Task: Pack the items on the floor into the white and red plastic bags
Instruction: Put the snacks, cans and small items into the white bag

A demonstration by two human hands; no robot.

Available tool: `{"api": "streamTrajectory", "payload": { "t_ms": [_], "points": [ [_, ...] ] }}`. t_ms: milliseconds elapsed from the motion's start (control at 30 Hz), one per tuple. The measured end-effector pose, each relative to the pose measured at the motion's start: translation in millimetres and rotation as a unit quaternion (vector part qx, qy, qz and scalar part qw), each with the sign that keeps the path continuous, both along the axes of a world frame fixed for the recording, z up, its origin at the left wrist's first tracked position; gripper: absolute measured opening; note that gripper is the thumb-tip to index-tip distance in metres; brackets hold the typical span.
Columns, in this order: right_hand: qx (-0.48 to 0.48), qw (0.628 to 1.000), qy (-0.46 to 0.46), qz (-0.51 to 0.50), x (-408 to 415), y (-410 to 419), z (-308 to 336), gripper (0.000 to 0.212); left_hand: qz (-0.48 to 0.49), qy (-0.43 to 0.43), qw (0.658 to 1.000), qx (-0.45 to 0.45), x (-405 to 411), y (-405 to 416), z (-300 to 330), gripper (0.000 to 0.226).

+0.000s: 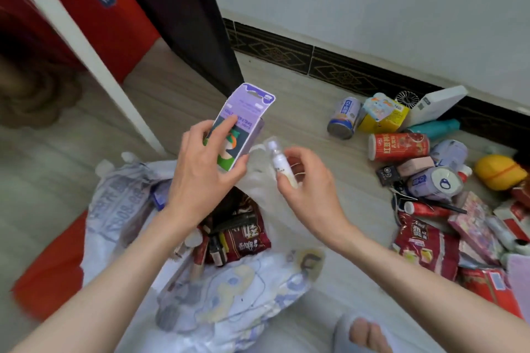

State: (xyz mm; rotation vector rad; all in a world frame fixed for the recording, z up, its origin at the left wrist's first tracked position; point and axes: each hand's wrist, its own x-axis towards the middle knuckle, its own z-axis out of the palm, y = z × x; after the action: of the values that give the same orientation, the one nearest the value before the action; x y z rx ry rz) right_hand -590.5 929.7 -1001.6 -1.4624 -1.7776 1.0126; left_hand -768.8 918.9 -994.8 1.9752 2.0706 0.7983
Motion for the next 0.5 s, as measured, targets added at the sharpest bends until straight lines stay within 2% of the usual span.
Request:
{"api": "streamTrajectory", "payload": {
  "t_ms": [133,267,367,500],
  "points": [
    [0.035,0.984,-0.076,0.159,-29.5,-33.3,6.8,0.032,0.127,-0.024,0.99,-0.054,-34.9,-73.1,-7.9,0.062],
    [0.032,0.928,-0.195,0.317,-62.4,-42.6,-3.2,0.03,0.213,0.002,0.965,-0.151,-53.9,-135.0,-38.5,0.065],
    [0.017,0.909,-0.241,0.339,-87.5,-36.4,-14.9,0.03,0.206,0.063,0.955,-0.205,-59.1,-147.3,-56.0,0.065],
    [0.01,0.904,-0.276,0.326,-94.6,-32.6,-43.1,0.031,0.19,0.103,0.96,-0.179,-54.8,-136.2,-67.7,0.054]
  ]
}}
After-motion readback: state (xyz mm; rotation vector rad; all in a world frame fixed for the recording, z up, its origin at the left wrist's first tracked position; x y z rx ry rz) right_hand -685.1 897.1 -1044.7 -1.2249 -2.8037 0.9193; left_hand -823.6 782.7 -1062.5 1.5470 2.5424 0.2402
